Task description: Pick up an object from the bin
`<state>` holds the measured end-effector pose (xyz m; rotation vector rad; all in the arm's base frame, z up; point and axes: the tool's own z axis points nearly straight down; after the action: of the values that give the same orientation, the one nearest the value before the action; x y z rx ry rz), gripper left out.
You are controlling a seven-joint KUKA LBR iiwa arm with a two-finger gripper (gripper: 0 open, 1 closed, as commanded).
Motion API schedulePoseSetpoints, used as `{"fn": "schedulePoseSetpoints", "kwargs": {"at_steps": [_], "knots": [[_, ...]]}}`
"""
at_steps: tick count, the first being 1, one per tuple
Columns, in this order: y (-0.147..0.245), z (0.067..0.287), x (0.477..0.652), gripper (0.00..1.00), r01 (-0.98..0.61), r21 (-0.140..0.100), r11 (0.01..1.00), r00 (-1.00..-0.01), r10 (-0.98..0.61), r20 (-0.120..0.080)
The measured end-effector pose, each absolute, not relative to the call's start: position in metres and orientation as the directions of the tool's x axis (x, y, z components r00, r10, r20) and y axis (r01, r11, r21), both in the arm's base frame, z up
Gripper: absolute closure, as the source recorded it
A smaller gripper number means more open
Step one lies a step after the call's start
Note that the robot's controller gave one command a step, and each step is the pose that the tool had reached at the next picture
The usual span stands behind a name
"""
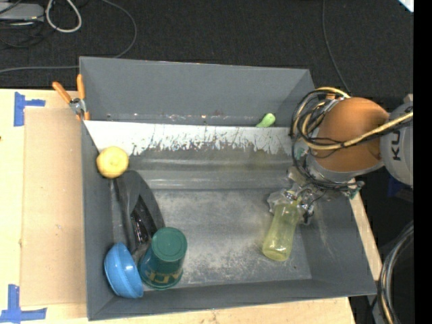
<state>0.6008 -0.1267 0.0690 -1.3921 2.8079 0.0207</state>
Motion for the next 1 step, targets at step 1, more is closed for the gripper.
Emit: {"fn": "schedulePoseSetpoints", "kwargs": {"at_steps": [1], "knots": [[-0.1264,0.0725,0.6007,1.0,-0.794,0.009,0.608,-0.608,-0.794,-0.014]]}}
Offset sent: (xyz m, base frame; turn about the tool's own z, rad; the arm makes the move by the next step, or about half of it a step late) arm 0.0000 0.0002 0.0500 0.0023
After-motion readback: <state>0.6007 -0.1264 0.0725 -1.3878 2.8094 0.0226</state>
